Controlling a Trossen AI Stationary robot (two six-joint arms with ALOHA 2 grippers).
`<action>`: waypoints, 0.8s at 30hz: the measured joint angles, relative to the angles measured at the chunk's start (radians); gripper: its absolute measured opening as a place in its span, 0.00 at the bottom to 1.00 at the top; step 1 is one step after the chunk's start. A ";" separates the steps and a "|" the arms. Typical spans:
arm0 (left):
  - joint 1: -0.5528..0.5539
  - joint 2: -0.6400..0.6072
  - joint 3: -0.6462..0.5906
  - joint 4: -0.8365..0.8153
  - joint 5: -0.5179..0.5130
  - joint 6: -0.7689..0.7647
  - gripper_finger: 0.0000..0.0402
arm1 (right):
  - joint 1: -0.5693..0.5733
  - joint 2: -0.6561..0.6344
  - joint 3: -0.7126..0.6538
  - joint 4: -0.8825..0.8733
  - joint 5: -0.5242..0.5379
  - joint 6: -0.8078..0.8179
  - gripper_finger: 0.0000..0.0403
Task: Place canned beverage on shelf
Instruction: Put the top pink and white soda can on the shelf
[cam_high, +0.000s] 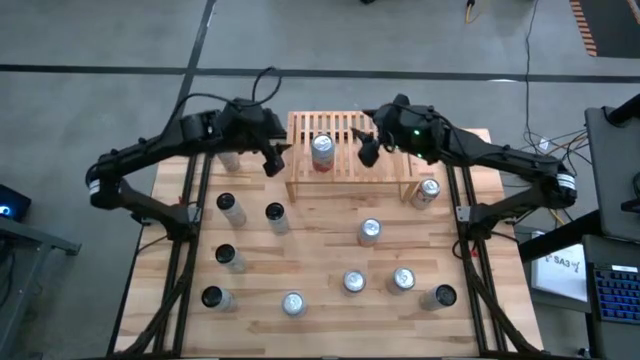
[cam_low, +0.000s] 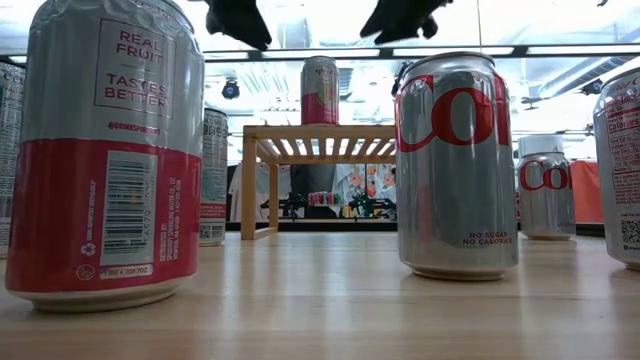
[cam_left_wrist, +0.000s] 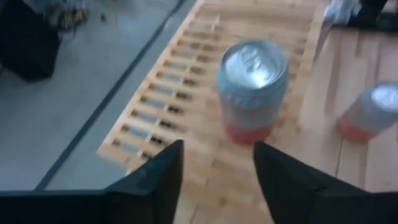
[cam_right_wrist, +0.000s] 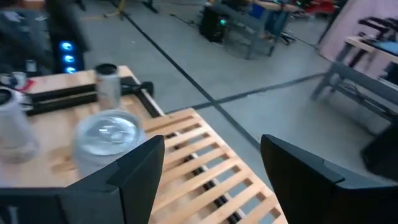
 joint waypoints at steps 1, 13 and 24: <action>0.000 -0.014 -0.049 0.062 0.017 0.000 0.36 | -0.008 0.015 0.000 0.007 0.000 0.000 0.65; -0.001 -0.031 -0.304 0.322 0.136 -0.009 0.02 | -0.030 0.120 0.000 0.003 -0.023 0.307 0.56; -0.001 -0.012 -0.326 0.418 0.159 -0.011 0.00 | -0.041 0.086 0.001 -0.135 -0.167 0.409 0.05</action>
